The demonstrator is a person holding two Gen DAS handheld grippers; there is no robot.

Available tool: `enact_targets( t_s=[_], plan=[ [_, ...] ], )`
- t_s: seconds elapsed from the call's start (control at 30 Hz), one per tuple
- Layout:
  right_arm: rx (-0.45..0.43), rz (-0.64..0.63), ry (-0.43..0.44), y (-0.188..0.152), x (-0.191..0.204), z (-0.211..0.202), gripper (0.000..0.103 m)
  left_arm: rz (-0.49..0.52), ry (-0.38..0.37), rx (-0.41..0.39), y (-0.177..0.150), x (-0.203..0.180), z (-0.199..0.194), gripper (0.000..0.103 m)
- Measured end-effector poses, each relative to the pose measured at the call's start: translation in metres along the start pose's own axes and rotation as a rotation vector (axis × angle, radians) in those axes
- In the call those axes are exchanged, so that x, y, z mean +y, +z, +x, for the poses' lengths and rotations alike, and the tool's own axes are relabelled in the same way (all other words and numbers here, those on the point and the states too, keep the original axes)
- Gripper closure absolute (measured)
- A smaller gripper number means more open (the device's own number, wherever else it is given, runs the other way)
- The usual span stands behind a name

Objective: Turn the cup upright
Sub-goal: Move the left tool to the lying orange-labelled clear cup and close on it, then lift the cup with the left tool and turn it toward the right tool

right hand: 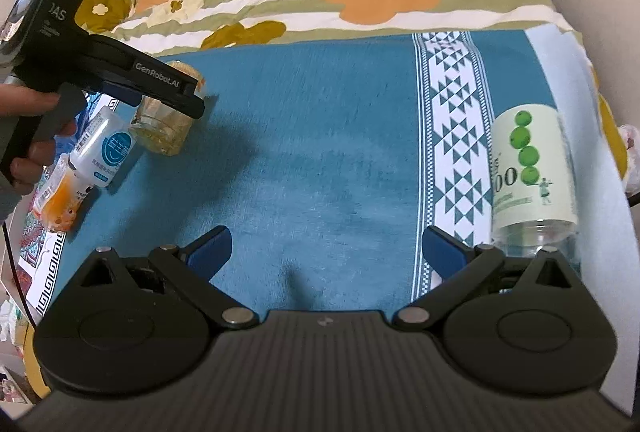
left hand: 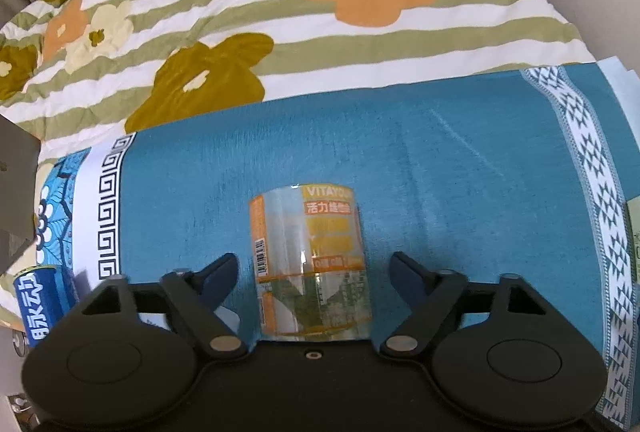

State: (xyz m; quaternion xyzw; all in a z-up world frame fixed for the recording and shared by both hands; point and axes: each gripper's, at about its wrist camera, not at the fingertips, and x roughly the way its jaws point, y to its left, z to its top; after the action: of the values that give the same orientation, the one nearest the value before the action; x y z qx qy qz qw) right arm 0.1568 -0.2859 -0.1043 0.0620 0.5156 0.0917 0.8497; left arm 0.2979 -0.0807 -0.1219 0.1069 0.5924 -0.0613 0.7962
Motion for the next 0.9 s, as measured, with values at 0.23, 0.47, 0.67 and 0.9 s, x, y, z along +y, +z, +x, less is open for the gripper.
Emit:
enact_targets(
  t_s=[0.23,0.47,0.67,0.9],
  plan=[
    [0.010,0.023,0.019,0.001,0.000,0.008,0.000,-0.028,-0.035,0.014,0.000,0.005,0.006,0.039],
    [0.004,0.022,0.015,0.001,0.002,0.007,0.000,-0.034,-0.049,0.014,-0.001,0.004,-0.003,0.039],
    [-0.012,0.033,0.004,-0.003,0.002,-0.004,0.000,-0.038,-0.067,-0.008,-0.014,-0.001,-0.030,0.039],
    [-0.036,0.037,-0.016,-0.011,0.005,-0.035,0.000,-0.070,-0.104,-0.038,-0.055,-0.009,-0.071,0.039]
  ],
)
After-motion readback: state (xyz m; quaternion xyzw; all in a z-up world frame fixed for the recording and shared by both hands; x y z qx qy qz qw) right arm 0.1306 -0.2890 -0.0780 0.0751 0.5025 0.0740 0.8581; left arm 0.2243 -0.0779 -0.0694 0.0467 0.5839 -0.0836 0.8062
